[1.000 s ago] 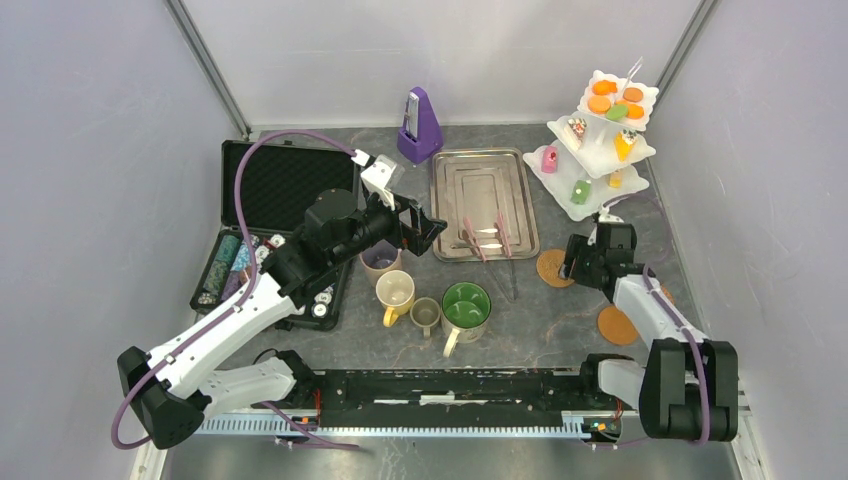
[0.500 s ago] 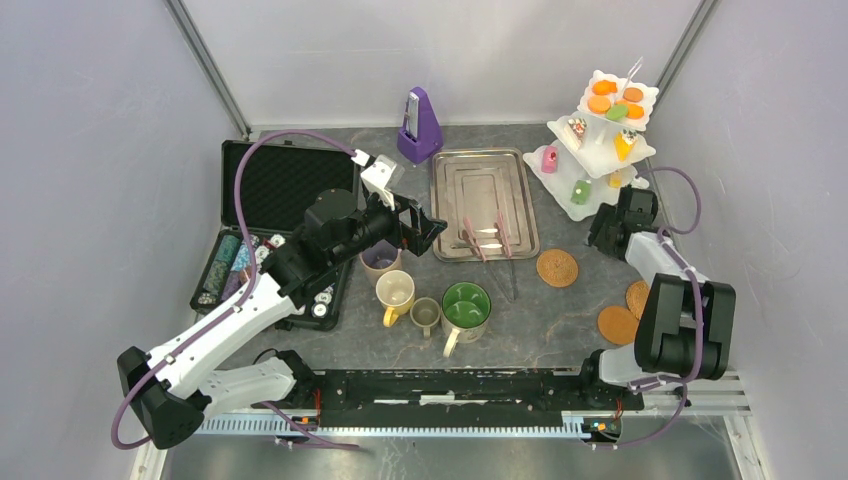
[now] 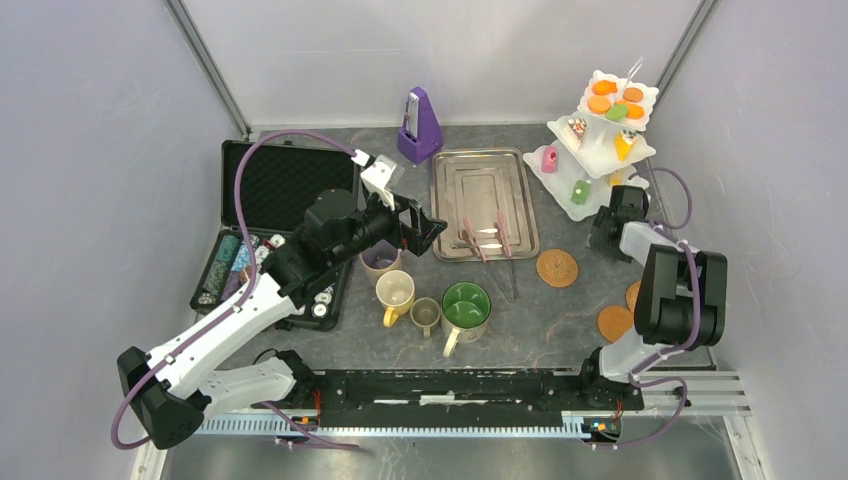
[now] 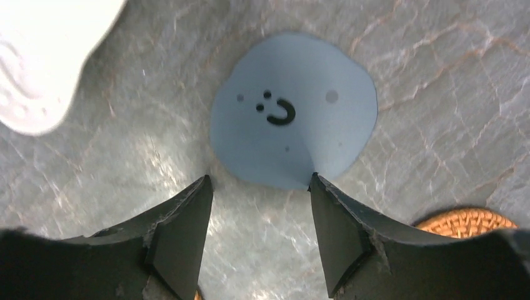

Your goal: Serve the afternoon tea

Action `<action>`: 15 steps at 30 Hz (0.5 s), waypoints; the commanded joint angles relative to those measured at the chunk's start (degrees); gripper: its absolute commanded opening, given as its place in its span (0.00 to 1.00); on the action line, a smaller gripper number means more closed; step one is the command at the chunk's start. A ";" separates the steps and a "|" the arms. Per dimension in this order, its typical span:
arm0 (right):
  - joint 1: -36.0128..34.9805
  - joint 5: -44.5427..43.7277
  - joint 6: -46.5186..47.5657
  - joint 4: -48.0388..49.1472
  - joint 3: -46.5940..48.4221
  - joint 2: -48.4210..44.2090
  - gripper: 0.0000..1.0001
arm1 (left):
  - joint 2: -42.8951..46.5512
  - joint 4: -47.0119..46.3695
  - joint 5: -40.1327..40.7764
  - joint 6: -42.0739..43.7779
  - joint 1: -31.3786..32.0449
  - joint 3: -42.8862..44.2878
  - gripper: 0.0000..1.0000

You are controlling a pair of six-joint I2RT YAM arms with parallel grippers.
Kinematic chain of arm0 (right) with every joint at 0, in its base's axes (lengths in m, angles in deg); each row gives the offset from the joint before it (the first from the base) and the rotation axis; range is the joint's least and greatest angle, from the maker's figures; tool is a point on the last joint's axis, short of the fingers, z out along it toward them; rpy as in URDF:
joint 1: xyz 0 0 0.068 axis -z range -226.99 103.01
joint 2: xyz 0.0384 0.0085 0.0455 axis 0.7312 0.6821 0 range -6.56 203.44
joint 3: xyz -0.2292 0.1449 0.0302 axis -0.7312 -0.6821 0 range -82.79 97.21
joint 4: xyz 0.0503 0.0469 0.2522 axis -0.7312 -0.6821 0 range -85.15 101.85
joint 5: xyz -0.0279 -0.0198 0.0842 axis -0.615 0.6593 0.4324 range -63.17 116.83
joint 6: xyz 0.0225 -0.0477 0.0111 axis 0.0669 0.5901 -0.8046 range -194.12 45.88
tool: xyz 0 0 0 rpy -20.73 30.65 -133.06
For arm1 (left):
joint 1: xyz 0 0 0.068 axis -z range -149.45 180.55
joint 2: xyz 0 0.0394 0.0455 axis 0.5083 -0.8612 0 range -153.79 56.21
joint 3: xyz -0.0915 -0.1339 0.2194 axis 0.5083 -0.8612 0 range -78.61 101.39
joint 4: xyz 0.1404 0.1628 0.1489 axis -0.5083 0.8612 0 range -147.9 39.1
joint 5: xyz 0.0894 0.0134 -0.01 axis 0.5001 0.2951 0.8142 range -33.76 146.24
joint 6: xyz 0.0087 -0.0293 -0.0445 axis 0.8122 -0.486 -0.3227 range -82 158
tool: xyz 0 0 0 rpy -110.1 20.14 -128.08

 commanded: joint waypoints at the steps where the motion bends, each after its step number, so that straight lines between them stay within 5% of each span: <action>1: 0.81 -3.51 -0.03 3.60 5.18 5.20 0.65 | 0.70 -1.07 0.47 1.82 -0.20 2.45 1.00; 15: 2.07 -0.83 3.06 4.47 12.36 7.39 0.66 | -0.07 -0.81 0.82 2.05 -0.28 2.53 1.00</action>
